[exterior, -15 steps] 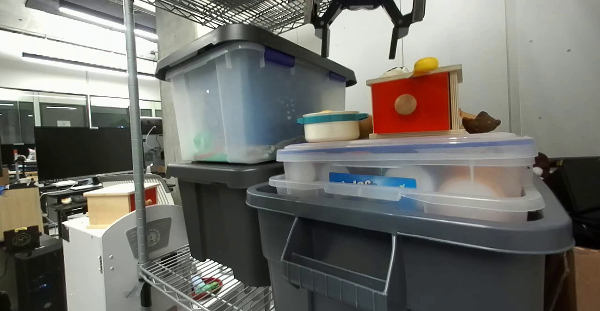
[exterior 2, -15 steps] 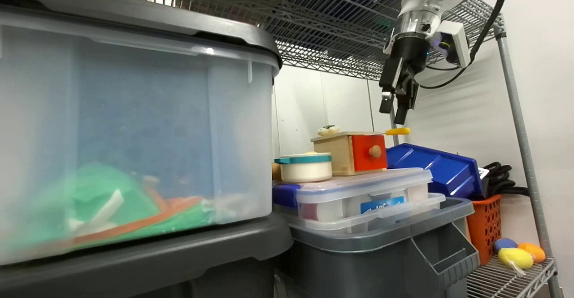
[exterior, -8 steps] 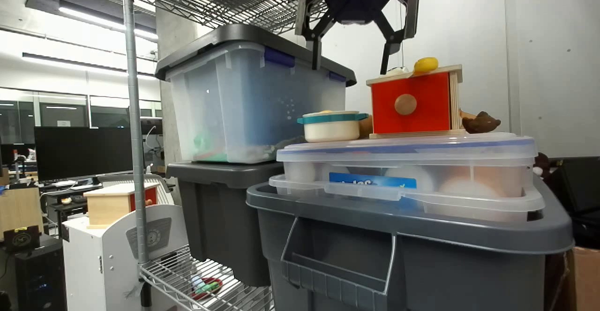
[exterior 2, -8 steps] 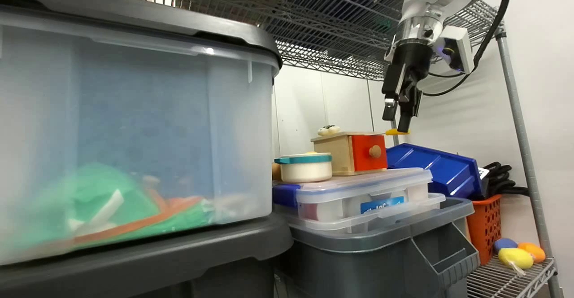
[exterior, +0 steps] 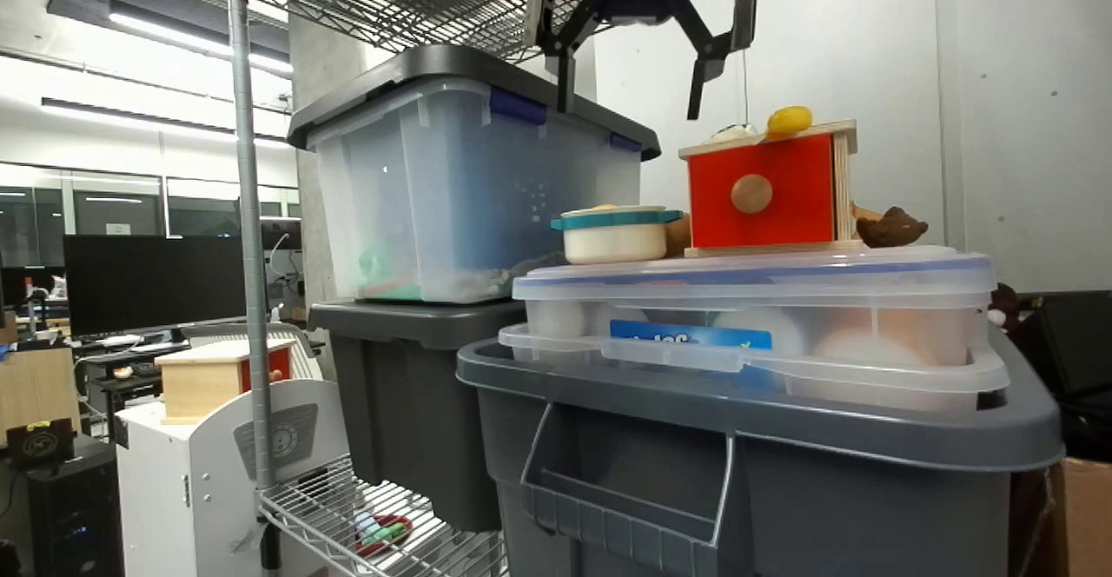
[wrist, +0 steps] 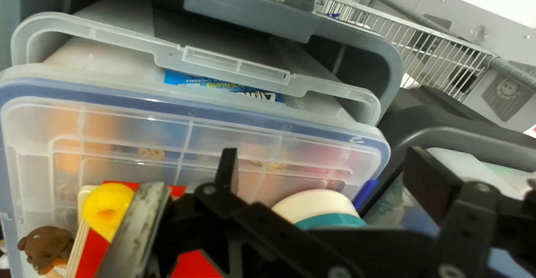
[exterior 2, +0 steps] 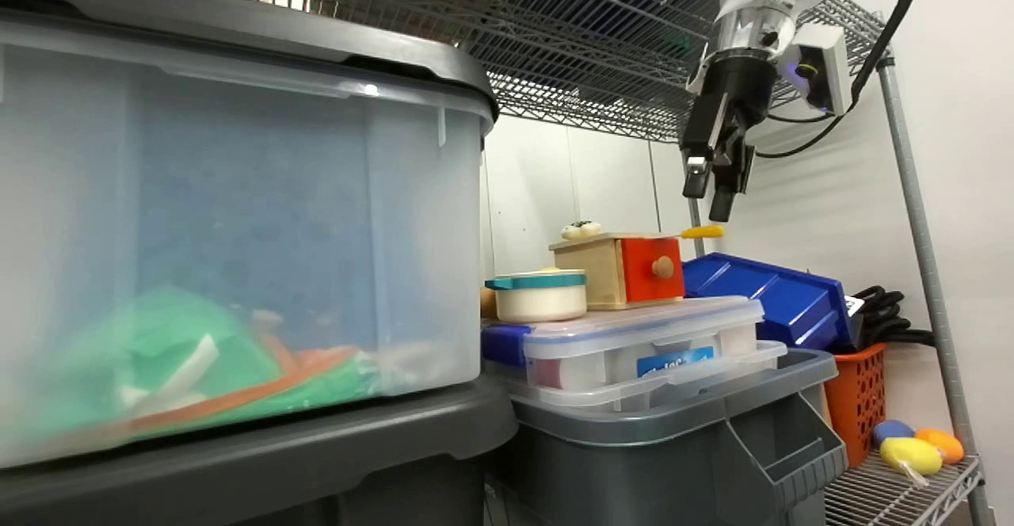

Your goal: Open the red drawer, pick up the knife from the top of the drawer and put it in the red drawer

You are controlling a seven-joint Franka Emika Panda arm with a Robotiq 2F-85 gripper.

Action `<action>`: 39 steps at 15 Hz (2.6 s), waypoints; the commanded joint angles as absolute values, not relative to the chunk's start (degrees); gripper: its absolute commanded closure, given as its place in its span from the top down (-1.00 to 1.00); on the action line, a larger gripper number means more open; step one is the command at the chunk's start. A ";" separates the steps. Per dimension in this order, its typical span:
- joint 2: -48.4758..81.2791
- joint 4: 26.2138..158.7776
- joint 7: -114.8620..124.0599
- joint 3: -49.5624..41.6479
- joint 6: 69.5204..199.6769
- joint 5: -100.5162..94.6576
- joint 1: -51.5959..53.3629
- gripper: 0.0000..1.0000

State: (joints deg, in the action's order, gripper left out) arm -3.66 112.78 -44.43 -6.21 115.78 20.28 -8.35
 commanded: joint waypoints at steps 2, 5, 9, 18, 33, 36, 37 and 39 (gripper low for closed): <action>-8.72 116.78 -43.69 -7.00 114.15 20.56 -7.03 1.00; -11.69 119.45 -43.19 -6.99 114.06 19.87 -6.39 1.00; -15.50 122.86 -40.51 -6.72 113.94 17.72 -5.42 0.93; -20.50 126.19 -30.66 -6.55 113.93 10.78 -3.16 0.91; -20.83 131.26 -14.42 -4.04 114.29 4.42 -2.41 1.00; -20.86 132.91 -12.97 -3.41 114.10 4.06 -1.96 1.00; -20.91 133.19 -12.69 -3.27 114.03 4.03 -1.89 1.00; -20.88 134.08 -11.85 -2.88 114.61 3.58 -1.93 1.00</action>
State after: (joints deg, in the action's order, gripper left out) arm -19.43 132.82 -14.31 -3.31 115.39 5.56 -2.31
